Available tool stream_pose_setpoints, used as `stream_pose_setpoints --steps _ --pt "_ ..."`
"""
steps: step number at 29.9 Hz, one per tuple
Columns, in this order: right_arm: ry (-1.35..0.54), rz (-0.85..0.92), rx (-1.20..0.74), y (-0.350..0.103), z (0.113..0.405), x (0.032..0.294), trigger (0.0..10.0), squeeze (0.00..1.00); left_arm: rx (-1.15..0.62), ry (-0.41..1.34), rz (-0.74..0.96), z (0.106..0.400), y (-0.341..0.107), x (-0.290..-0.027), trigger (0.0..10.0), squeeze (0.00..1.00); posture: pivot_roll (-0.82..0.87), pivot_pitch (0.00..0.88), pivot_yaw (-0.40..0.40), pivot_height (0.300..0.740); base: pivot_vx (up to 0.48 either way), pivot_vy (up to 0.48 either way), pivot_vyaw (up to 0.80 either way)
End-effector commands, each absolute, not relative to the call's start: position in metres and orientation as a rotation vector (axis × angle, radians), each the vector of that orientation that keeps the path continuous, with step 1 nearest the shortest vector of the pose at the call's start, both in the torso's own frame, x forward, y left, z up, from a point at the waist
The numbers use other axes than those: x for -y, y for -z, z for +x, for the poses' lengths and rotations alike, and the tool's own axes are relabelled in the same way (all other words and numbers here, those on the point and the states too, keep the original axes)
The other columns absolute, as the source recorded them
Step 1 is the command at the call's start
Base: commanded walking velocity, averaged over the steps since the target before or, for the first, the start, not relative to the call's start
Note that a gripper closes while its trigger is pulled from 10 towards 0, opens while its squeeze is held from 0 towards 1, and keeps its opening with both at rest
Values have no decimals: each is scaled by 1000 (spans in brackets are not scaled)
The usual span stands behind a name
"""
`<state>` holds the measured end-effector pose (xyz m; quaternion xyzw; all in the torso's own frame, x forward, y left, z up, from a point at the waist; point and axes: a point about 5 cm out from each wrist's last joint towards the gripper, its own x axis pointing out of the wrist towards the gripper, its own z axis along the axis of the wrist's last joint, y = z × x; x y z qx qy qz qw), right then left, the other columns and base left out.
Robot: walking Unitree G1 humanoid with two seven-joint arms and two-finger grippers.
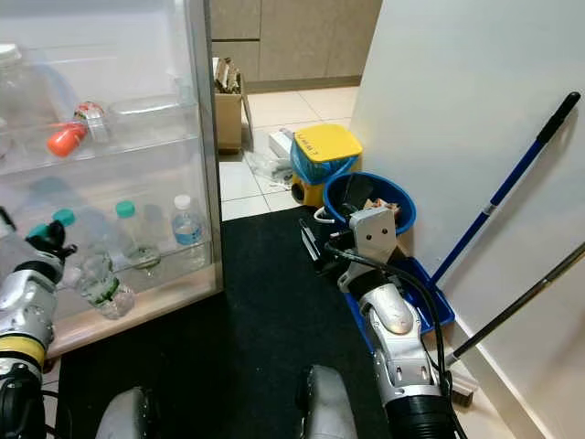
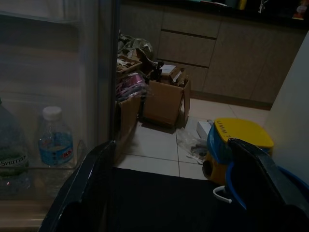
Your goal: Restocking fridge
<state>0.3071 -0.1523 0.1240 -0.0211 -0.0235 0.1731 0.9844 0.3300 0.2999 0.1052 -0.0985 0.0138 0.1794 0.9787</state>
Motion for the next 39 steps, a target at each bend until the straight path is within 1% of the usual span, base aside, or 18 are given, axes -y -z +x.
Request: stream_pose_setpoints --steps 1,4,10,15,17,21,23,24,27,28,29,30,32,33,35,36,39 --pt "-346 -37 42 -122 306 154 10000 0 -47 -352 -185 329 -98 -294 10000 0 -50 0 -81 436 0 0 0" --pt "-347 -36 41 -122 305 153 10000 0 -72 -332 -131 327 -90 -286 10000 0 -49 0 -82 436 0 0 0" --pt "-350 -35 43 -122 306 152 10000 0 -79 -321 -108 326 -86 -281 10000 0 -47 0 -82 436 0 0 0" --pt "-352 -33 42 -122 306 152 10000 0 -66 -322 -132 328 -87 -279 10000 0 -47 0 -80 436 0 0 0" --pt "-350 -33 42 -122 306 152 10000 0 -48 -331 -164 328 -90 -282 10000 0 -47 0 -79 436 0 0 0" --pt "-349 -33 42 -122 306 153 10000 0 -35 -333 -161 328 -93 -285 10000 0 -44 0 -78 436 0 0 0" --pt "-351 -34 36 -120 305 153 10000 0 -15 -335 -137 323 -96 -293 10000 0 -35 0 -77 436 0 0 0" --pt "-351 -34 36 -120 305 153 10000 0 -15 -335 -137 323 -96 -293 10000 0 -35 0 -77 436 0 0 0" --pt "-357 -33 35 -119 304 150 10000 0 36 -383 -146 312 -105 -316 10000 0 -39 0 -68 436 0 0 0" --pt "-357 -33 35 -119 304 150 10000 0 36 -383 -146 312 -105 -316 10000 0 -39 0 -68 436 0 0 0" --pt "-357 -32 37 -119 305 150 10000 0 55 -408 -153 308 -109 -326 10000 0 -43 0 -61 436 0 0 0" --pt "-357 -32 37 -119 305 150 10000 0 55 -408 -153 308 -109 -326 10000 0 -43 0 -61 436 0 0 0" --pt "-354 -31 40 -120 305 151 10000 0 101 -460 -184 300 -121 -347 10000 0 -40 0 -55 436 0 0 0" --pt "-354 -31 40 -120 305 151 10000 0 101 -460 -184 300 -121 -347 10000 0 -40 0 -55 436 0 0 0" --pt "-350 -33 39 -119 306 152 10000 0 138 -490 -217 296 -132 -359 10000 0 -35 0 -55 436 0 0 0" --pt "-350 -33 39 -119 306 152 10000 0 138 -490 -217 296 -132 -359 10000 0 -35 0 -55 436 0 0 0" --pt "-348 -31 40 -119 306 152 10000 0 184 -551 -234 292 -148 -378 10000 0 -32 0 -56 436 0 0 0"
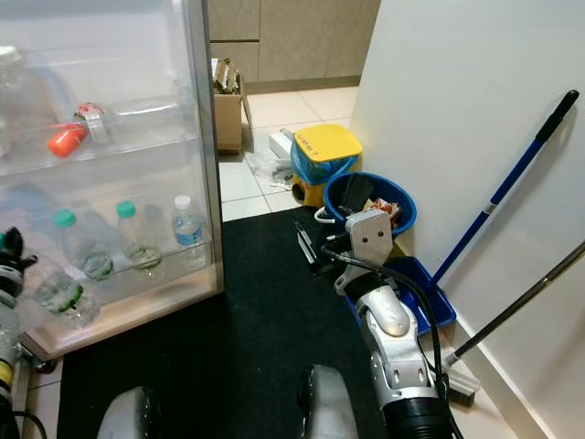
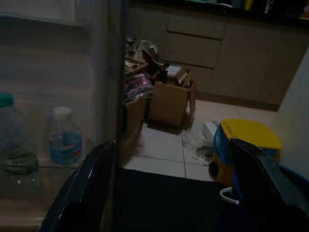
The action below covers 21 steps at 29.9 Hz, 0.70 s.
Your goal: Restocking fridge
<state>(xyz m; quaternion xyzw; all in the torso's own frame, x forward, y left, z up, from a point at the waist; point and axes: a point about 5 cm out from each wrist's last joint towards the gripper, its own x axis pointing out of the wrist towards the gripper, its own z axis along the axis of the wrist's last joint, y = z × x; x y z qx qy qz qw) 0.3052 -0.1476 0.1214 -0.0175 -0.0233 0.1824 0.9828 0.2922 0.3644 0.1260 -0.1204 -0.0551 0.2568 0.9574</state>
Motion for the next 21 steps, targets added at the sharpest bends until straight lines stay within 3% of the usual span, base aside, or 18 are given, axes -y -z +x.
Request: stream_pose_setpoints --steps 1,11,21 --pt "-348 -31 40 -119 306 152 10000 0 184 -551 -234 292 -148 -378 10000 0 -32 0 -56 436 0 0 0" --pt "-347 -34 39 -119 308 152 10000 0 262 -637 -409 287 -167 -402 10000 0 -34 0 -56 436 0 0 0" --pt "-346 -34 44 -119 309 152 10000 0 271 -641 -510 291 -167 -402 10000 0 -29 0 -52 436 0 0 0"
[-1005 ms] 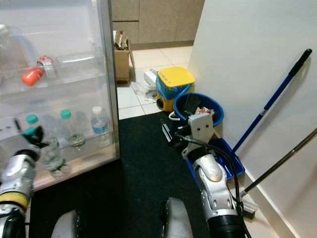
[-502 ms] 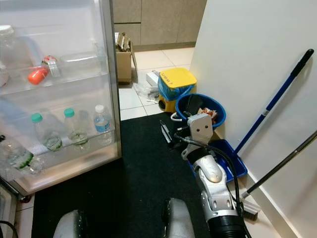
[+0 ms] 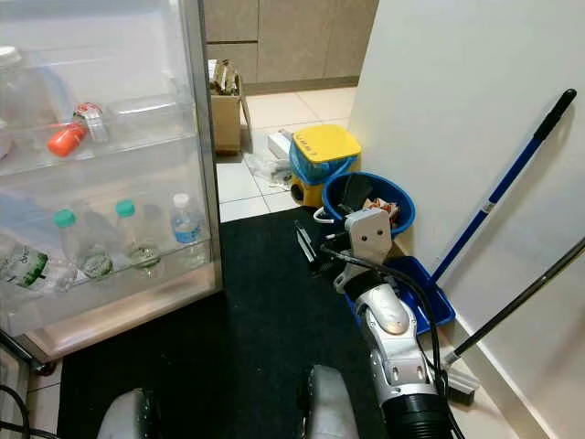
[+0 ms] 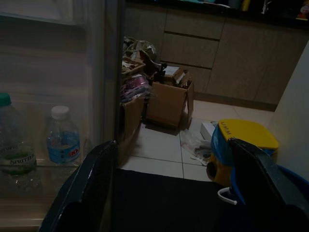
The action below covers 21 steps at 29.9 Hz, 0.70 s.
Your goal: Restocking fridge
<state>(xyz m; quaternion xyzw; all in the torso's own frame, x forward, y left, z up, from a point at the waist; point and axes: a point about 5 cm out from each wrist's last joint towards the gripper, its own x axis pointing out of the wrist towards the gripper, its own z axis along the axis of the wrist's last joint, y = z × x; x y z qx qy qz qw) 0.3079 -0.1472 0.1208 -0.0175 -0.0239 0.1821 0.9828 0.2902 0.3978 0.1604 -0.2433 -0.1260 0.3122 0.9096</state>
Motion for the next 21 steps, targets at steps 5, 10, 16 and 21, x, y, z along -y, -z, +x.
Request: stream_pose_setpoints --steps 5,10,16,21 --pt "-347 -32 46 -120 309 151 10000 0 266 -641 -558 298 -165 -396 10000 0 -32 0 -53 436 0 0 0" --pt "-347 -31 46 -119 308 151 10000 0 276 -652 -605 302 -165 -394 10000 0 -38 0 -57 436 0 0 0" --pt "-345 -30 45 -119 308 151 10000 0 275 -714 -655 302 -162 -396 10000 0 -43 0 -60 436 0 0 0" --pt "-345 -29 45 -119 307 151 10000 0 249 -731 -629 307 -160 -390 10000 0 -40 0 -62 436 0 0 0"
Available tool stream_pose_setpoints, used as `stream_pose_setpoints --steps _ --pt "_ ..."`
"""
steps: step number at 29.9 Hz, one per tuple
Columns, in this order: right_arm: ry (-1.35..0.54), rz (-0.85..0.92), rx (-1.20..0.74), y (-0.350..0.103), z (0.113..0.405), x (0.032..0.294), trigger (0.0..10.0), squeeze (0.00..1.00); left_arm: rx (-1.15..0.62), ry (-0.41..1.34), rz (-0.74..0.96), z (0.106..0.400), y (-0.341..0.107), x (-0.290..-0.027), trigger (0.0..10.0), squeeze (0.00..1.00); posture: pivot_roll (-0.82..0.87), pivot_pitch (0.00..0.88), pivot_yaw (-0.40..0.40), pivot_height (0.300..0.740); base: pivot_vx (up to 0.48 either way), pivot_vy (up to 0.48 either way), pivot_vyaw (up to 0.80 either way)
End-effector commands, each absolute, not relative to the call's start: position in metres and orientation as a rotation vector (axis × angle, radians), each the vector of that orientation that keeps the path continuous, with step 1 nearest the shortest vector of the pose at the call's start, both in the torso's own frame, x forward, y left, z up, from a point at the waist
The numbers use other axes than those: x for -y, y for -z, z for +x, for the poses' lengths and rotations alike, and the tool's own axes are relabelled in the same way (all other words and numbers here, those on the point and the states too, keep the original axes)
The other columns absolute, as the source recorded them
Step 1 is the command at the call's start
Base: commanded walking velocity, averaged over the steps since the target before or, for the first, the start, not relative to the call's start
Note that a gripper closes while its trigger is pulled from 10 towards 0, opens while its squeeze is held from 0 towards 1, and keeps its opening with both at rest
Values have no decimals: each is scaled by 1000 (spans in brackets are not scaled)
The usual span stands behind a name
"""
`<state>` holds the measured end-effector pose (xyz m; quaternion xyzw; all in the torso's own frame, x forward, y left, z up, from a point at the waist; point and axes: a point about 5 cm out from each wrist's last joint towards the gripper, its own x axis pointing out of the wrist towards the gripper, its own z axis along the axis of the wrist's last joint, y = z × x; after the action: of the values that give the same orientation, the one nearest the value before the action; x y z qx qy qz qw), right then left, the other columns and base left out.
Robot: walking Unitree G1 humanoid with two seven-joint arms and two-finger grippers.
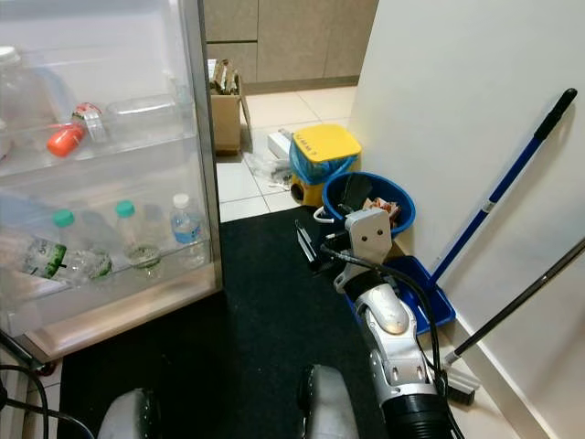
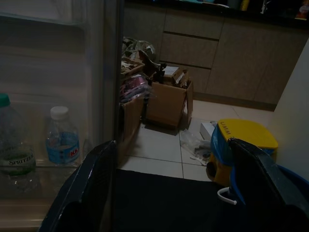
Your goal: Restocking fridge
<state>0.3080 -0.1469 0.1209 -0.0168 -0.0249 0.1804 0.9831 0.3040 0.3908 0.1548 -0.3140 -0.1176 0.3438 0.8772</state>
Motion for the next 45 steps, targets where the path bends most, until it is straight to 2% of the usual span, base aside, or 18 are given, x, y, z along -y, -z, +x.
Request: stream_pose_setpoints --steps 1,13,22,26,31,35,39,45 --pt "-345 -29 44 -119 307 151 10000 0 240 -734 -618 309 -159 -388 10000 0 -41 0 -62 436 0 0 0" --pt "-351 -28 44 -119 306 150 10000 0 111 -750 -418 316 -142 -368 10000 0 -50 0 -67 436 0 0 0" --pt "-352 -29 42 -119 304 151 10000 0 33 -688 -350 324 -127 -346 10000 0 -58 0 -74 436 0 0 0" --pt "-353 -35 38 -119 302 153 10000 0 -25 -638 -313 328 -113 -328 10000 0 -73 0 -86 436 0 0 0" --pt "-354 -42 27 -117 299 156 10000 0 -83 -627 -308 324 -95 -318 10000 0 -73 5 -93 436 0 0 0" --pt "-359 -45 23 -117 298 155 10000 0 -120 -624 -286 317 -84 -316 10000 0 -71 7 -94 436 0 0 0" --pt "-360 -45 22 -118 298 155 10000 0 -142 -562 -152 309 -76 -316 10000 0 -66 14 -94 436 0 0 0" --pt "-362 -45 16 -116 296 155 10000 0 -149 -514 -80 298 -70 -321 10000 0 -59 17 -92 436 0 0 0"
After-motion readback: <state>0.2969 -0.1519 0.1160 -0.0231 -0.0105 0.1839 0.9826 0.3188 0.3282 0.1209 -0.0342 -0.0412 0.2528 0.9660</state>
